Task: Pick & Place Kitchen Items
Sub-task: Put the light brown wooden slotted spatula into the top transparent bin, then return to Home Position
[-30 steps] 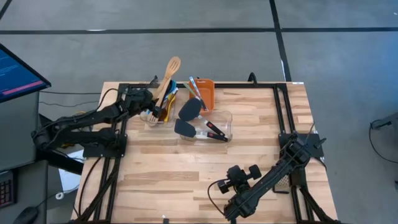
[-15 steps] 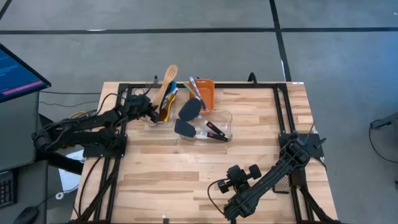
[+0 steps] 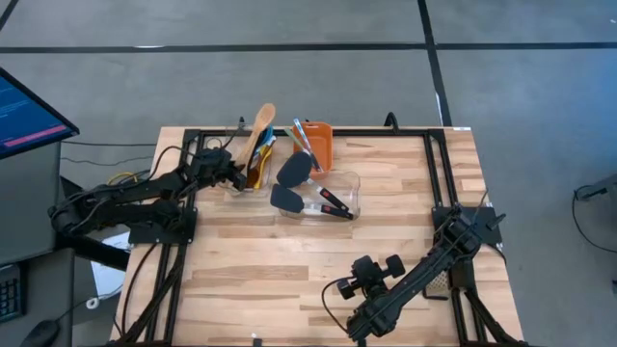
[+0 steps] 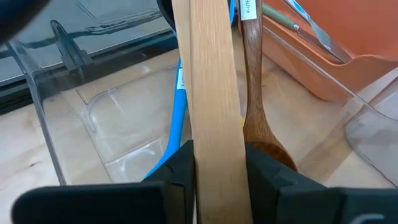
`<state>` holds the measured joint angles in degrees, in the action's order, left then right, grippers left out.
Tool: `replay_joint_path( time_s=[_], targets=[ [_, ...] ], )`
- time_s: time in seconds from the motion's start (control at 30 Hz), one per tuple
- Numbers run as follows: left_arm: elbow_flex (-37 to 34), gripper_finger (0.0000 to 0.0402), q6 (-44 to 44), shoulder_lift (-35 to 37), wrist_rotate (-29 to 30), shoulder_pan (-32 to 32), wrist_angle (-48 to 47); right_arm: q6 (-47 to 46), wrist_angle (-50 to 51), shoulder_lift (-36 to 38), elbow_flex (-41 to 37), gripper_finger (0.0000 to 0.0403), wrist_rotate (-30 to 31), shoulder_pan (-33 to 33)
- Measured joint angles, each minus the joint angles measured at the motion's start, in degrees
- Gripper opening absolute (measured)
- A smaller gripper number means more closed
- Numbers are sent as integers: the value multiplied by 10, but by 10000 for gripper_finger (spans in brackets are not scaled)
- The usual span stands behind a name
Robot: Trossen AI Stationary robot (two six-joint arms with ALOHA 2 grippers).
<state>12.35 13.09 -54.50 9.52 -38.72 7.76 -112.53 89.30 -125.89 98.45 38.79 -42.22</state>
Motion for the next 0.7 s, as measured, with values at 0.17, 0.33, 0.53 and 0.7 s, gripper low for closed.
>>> replay_joint_path(
  time_s=[0.17, 0.33, 0.53, 0.7],
  targets=[
    [0, 98, -1, 0, 0, 0, 2, 2, 0, 0, 0, 0, 0, 0],
    [-1, 125, 7, 0, 1, 1, 3, 2, 0, 0, 0, 0, -1, 0],
    [-4, 160, 10, -2, 3, 1, 45, 6, 0, 0, 0, 0, -12, 0],
    [-3, 170, 13, 0, -45, 1, 115, 6, 1, 0, 0, 0, -12, 0]
  ],
)
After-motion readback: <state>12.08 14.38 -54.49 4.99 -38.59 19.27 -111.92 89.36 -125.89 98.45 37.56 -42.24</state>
